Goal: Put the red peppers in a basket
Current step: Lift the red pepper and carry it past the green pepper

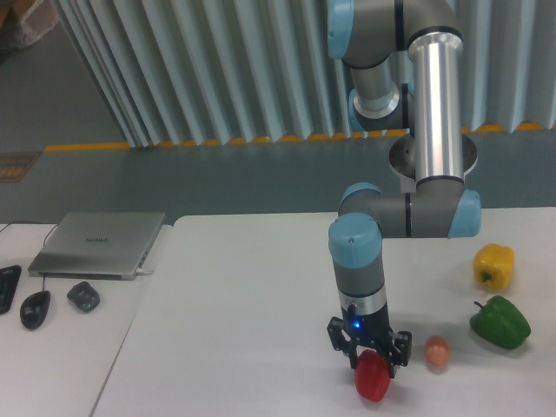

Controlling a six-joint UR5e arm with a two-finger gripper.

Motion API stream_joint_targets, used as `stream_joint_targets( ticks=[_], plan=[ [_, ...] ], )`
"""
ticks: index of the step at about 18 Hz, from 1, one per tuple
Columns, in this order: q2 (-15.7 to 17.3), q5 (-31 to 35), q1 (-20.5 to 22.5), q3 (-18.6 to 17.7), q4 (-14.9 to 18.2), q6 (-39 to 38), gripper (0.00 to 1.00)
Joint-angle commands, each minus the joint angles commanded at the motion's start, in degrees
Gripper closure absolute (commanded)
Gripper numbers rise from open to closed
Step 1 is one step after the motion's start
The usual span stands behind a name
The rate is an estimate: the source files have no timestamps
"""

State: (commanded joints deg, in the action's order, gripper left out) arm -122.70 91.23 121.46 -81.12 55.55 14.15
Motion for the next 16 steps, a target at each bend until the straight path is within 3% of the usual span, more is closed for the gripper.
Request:
stream_joint_targets(
  ticks=[2,5,7,16],
  plan=[
    [0.3,0.0,0.1,0.0,0.1,0.0,0.63],
    [3.2,-0.1,1.4,-0.3,0.7,0.7,0.63],
    [4.7,0.2,1.6,-0.4,0.8,5.3,0.63],
    [11.1,0.2,6.3,-1.0,10.2,24.3,0.62]
  ],
)
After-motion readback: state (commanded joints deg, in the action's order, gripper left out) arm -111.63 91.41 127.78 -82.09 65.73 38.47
